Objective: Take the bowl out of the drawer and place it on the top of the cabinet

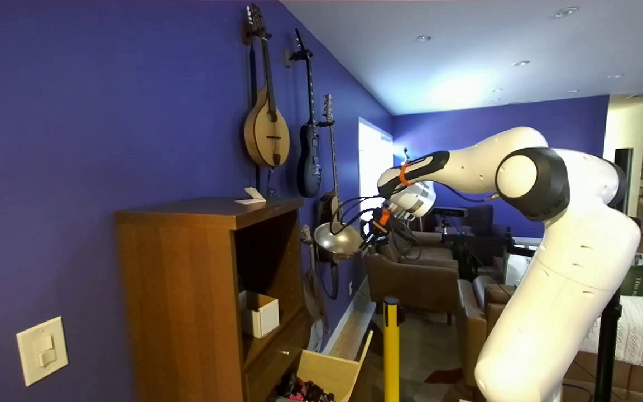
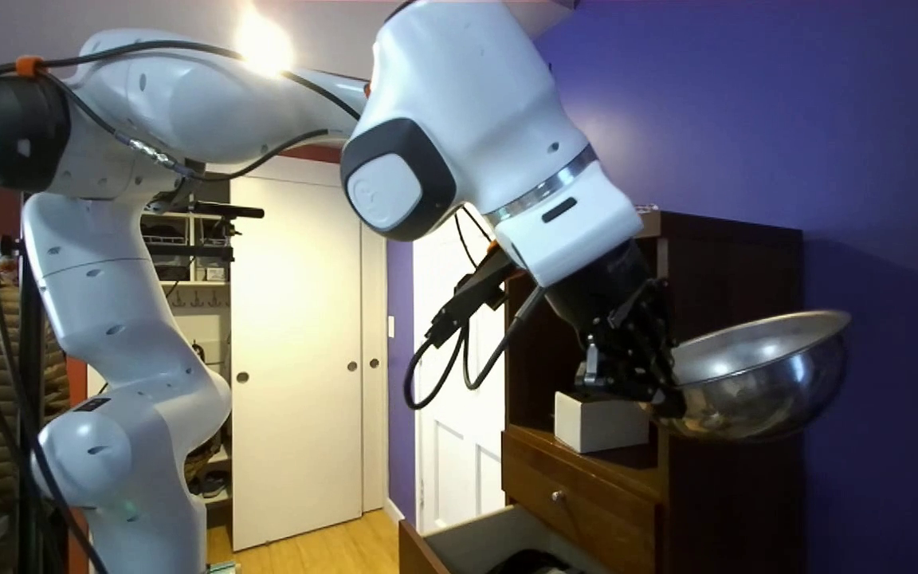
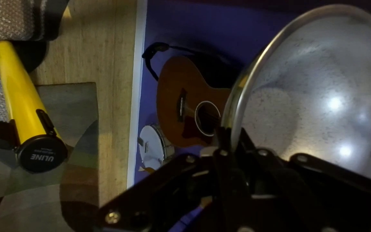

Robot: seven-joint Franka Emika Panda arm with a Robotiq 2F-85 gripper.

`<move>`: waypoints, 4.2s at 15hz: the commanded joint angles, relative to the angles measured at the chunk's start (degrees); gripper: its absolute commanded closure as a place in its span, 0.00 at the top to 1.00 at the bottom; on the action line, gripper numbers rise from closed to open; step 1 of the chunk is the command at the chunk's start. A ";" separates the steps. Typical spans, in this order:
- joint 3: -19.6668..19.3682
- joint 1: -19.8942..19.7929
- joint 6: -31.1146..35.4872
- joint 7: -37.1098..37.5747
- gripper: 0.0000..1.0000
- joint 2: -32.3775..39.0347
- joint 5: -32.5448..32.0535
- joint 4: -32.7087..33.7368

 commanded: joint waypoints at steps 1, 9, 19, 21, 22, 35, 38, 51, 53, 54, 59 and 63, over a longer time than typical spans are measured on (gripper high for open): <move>1.24 -0.57 1.59 8.49 0.02 1.32 3.61 5.78; 1.61 1.99 -2.72 11.64 0.02 -2.02 7.29 16.87; 0.44 7.94 -27.21 -2.97 0.02 -7.81 7.01 28.97; 1.56 6.30 -25.46 -1.92 0.09 -7.59 5.50 27.26; 1.55 6.67 -26.12 -2.77 0.09 -7.79 5.59 27.75; 7.16 12.78 -37.64 -0.50 0.02 -6.89 7.83 34.70; 8.26 12.13 -38.39 -0.39 0.09 -6.98 6.54 33.55; 25.01 14.52 -27.04 13.71 0.02 0.39 -1.05 37.59; 25.86 14.48 -30.07 18.38 0.02 3.38 -3.85 40.70; 25.46 14.89 -32.75 19.50 0.02 4.89 -3.58 42.78; 23.06 14.79 -39.22 23.03 0.02 9.73 -1.93 49.86; 22.08 14.72 -41.69 25.64 0.02 12.71 -3.07 54.84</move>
